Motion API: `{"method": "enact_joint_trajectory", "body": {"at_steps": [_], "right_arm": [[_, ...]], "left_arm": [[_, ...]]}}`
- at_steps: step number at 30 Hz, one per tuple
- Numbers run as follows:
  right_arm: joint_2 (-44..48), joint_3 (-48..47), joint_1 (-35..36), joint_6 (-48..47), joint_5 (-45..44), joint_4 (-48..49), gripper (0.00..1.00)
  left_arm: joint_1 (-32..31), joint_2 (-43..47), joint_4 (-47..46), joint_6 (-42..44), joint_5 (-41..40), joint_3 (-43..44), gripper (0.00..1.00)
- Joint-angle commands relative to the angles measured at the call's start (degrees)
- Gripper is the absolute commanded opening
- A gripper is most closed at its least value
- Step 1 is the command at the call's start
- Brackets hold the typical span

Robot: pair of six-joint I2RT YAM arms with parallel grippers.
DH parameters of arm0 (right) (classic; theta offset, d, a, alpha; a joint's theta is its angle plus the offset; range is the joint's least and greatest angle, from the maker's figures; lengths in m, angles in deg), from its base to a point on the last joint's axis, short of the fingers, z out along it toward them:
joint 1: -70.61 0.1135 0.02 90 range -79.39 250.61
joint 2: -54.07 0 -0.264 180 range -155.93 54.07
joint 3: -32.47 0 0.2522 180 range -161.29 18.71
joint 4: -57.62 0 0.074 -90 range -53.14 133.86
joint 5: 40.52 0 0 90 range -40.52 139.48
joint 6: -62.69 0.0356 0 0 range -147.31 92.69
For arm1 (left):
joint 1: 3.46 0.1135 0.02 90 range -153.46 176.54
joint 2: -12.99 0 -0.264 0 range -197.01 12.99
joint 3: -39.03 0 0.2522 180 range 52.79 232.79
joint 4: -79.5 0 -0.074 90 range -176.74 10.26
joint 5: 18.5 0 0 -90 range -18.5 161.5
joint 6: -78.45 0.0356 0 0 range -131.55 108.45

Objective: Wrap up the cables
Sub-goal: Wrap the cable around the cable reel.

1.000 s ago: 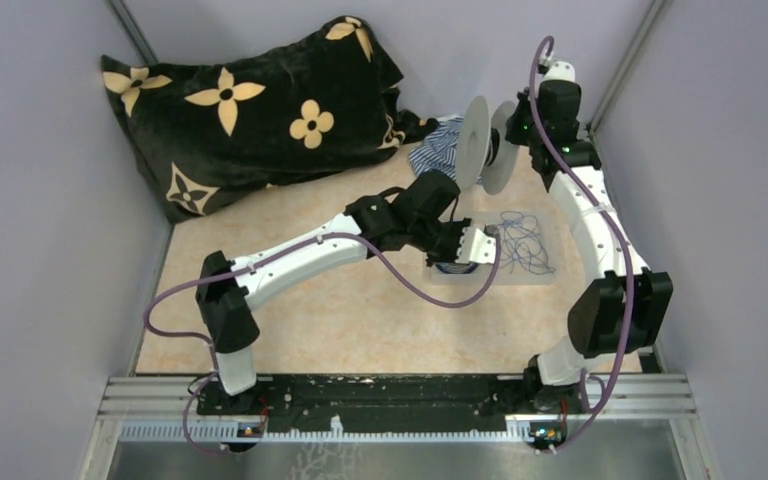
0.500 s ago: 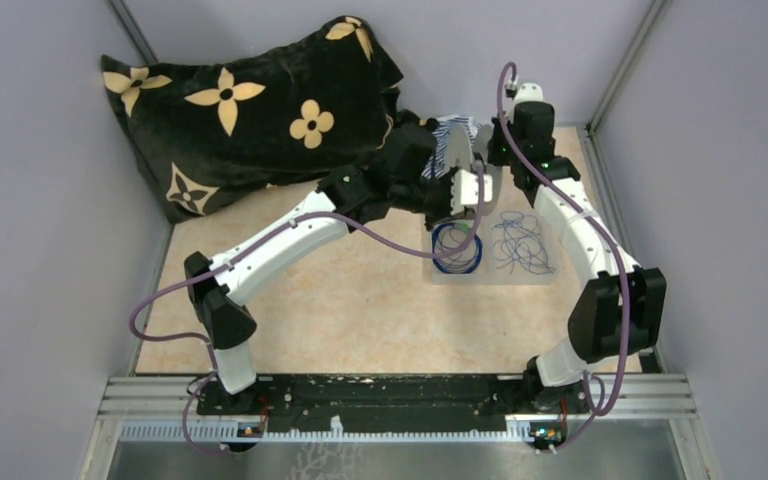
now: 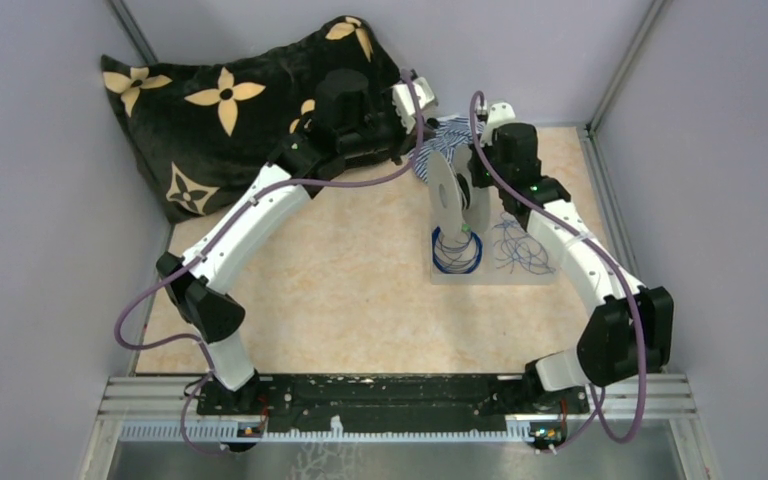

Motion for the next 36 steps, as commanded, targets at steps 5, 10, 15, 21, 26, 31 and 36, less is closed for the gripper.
{"method": "enact_joint_trajectory", "body": {"at_steps": [5, 10, 15, 21, 26, 31, 36], "right_arm": [[6.97, 1.54, 0.72, -4.21, 7.62, 5.31, 0.0], [9.0, 1.85, 0.69, -6.03, 11.33, 2.88, 0.0], [10.01, 0.84, 0.7, -7.87, 15.32, -0.9, 0.0], [11.08, -0.76, 0.73, -7.84, 19.39, -3.23, 0.0], [10.72, -4.09, 0.65, -5.56, 22.08, -4.28, 0.0], [9.14, -7.74, -0.11, -1.05, 25.32, -3.88, 0.0], [7.27, -9.3, -1.54, 5.54, 26.43, -0.71, 0.0]], "left_arm": [[4.94, 0.0, -6.47, -3.41, -4.03, 0.03, 0.0], [8.83, -0.35, -8.68, -3.27, -3.5, -3.26, 0.0], [11.4, 0.2, -10.95, -0.76, 0.51, -8.49, 0.0], [13.63, 0.22, -12.29, 1.39, 3.75, -13.42, 0.0], [15.51, 1.37, -15.59, 1.07, 7.37, -20.49, 0.0], [16.28, 3.44, -19.42, 0.37, 10.86, -27.67, 0.01], [16.82, 5.24, -22.11, -2.18, 15.23, -32.45, 0.0]]}}
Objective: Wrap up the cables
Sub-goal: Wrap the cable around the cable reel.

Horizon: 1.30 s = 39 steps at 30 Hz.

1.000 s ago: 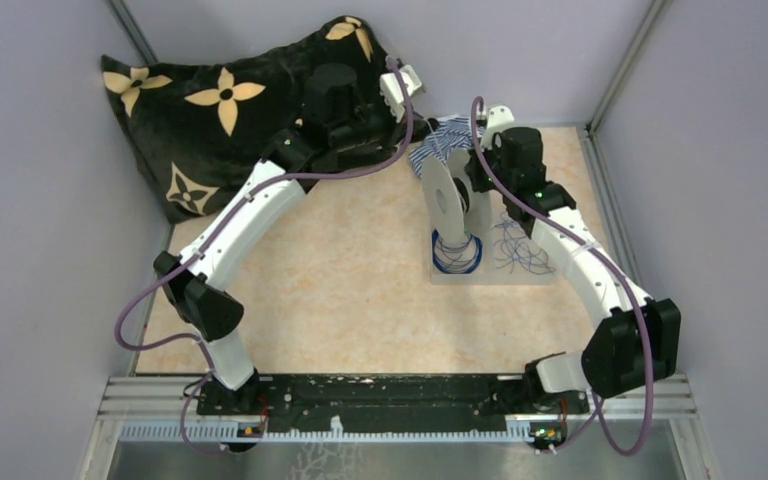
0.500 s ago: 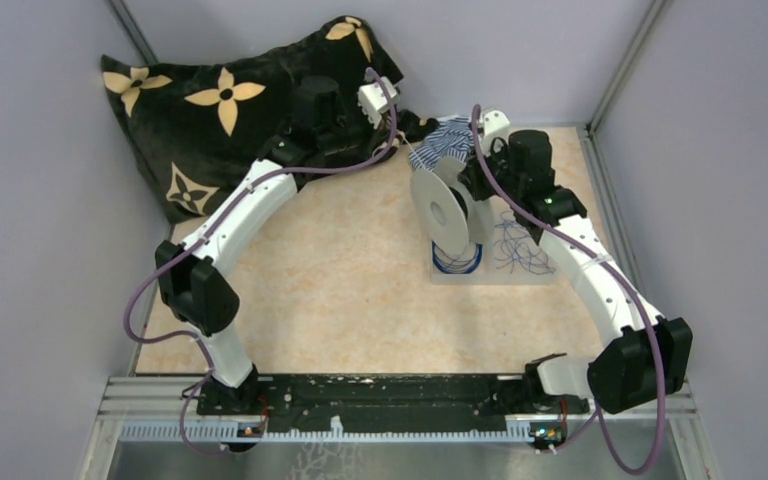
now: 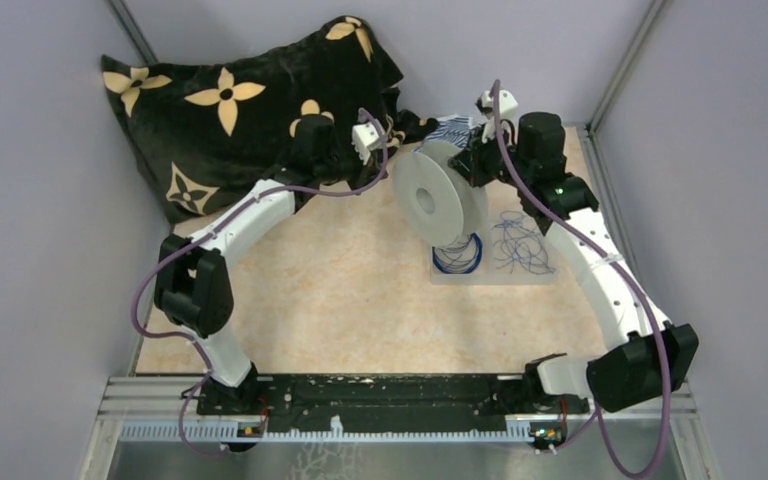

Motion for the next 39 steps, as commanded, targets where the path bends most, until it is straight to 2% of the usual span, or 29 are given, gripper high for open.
{"method": "enact_joint_trajectory", "body": {"at_steps": [1, 4, 12, 25, 30, 39], "right_arm": [[-0.78, -4.45, -1.7, 9.15, 3.85, 7.91, 0.0], [-2.47, -4.38, -3.5, 15.9, 5.63, 10.54, 0.0], [-5.34, -3.62, -4.24, 23.35, 8.84, 14.84, 0.0], [-4.42, 1.74, -5.66, 29.84, 14.72, 23.33, 0.0], [-4.46, 3.77, -5.71, 33.22, 16.46, 26.99, 0.0], [-4.77, 5.27, -5.66, 36.96, 17.64, 30.17, 0.0]], "left_arm": [[0.76, 4.89, -6.32, -2.68, 6.55, -3.36, 0.0], [0.82, 6.35, -9.68, -5.97, 9.6, -7.35, 0.01], [0.89, 7.82, -20.32, -19.29, 16.62, -14.78, 0.01], [1.4, 6.71, -32.43, -35.92, 23.93, -17.37, 0.04], [1.26, 5.34, -45.49, -48.48, 26.6, -20.48, 0.05], [0.88, 2.57, -58.47, -61.86, 29.22, -21.74, 0.07]]}}
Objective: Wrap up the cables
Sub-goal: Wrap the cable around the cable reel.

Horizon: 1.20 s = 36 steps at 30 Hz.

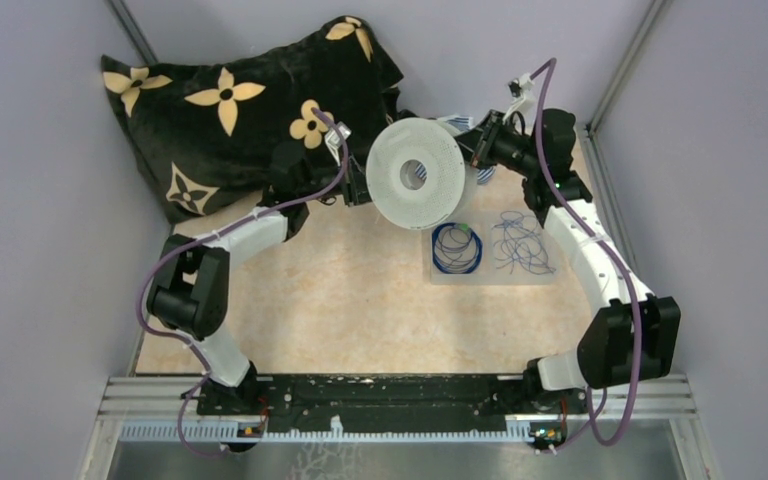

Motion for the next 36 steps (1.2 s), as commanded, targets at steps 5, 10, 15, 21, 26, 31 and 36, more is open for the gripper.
{"method": "enact_joint_trajectory", "body": {"at_steps": [5, 10, 15, 21, 26, 31, 36], "right_arm": [[0.42, -0.56, 0.95, 4.01, 1.02, 5.64, 0.0], [-0.11, -0.98, -0.5, 5.66, 1.8, 6.6, 0.0], [-0.11, -1.39, -1.44, 5.8, 2.01, 6.62, 0.0], [-0.32, -1.98, -2.95, 6.13, 2.61, 6.66, 0.0], [-0.56, -2.2, -3.6, 6.3, 3.24, 6.97, 0.0], [-0.75, -2.37, -3.99, 6.56, 3.68, 7.11, 0.0], [-0.66, -2.36, -4.37, 6.52, 3.89, 7.17, 0.0]], "left_arm": [[-3.12, -1.32, -18.88, -11.72, 6.97, -0.92, 0.12], [-3.28, -1.59, -19.99, -11.71, 8.1, -1.77, 0.18], [-3.28, -1.34, -20.18, -10.0, 9.1, -3.15, 0.22], [-3.24, -0.63, -19.4, -7.43, 10.31, -4.72, 0.28], [-3.21, 0.21, -17.48, -4.29, 10.69, -6.09, 0.31], [-3.11, 0.91, -15.61, -1.9, 11.1, -7.03, 0.34], [-3.14, 2.19, -11.72, 2.68, 11.09, -7.34, 0.36]]}}
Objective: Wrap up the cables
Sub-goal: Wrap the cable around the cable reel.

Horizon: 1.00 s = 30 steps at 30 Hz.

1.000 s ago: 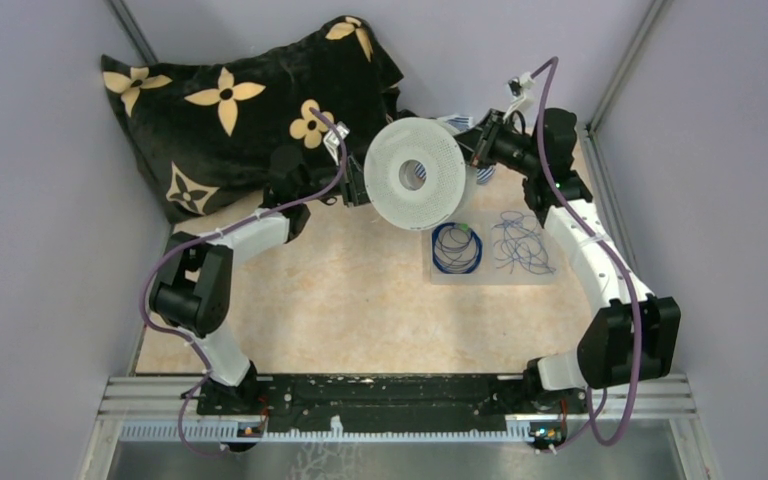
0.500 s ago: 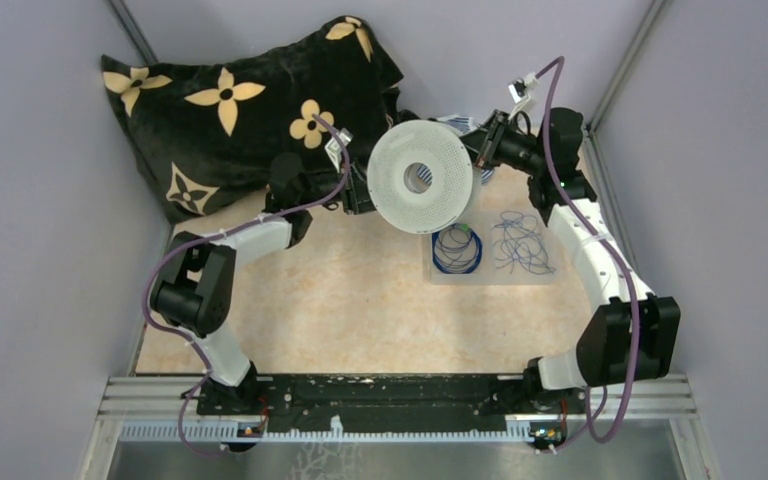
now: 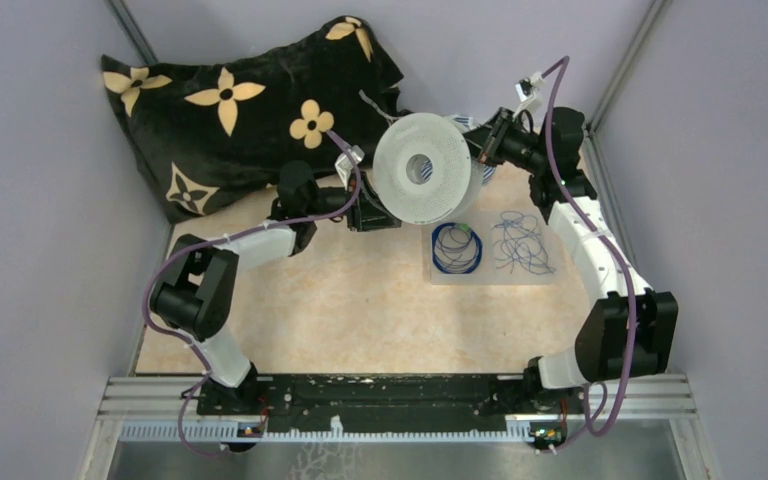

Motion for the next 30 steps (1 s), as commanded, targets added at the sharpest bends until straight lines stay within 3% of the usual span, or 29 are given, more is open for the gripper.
{"method": "enact_joint_trajectory", "body": {"at_steps": [1, 5, 15, 22, 30], "right_arm": [[0.75, -2.65, -0.87, 1.5, 0.44, 4.95, 0.0], [1.12, -2.51, -1.94, 0.41, 0.78, 4.21, 0.0], [3.16, -1.34, -2.1, -10.08, 0.47, -0.21, 0.0], [3.54, -1.35, -2.04, -18.26, 1.33, -4.89, 0.0], [3.76, -3.13, 1.51, -31.45, -0.94, -15.44, 0.0]], "left_arm": [[-0.05, 3.76, 4.08, 7.74, 1.19, -0.71, 0.37], [0.49, 7.39, 15.66, 21.31, -0.31, -0.56, 0.42], [1.77, 15.98, 55.88, 58.24, -5.44, 6.81, 0.57], [1.77, 17.29, 68.4, 66.77, -9.14, 17.61, 0.62], [0.95, 14.25, 86.39, 76.41, -10.37, 34.92, 0.6]]}}
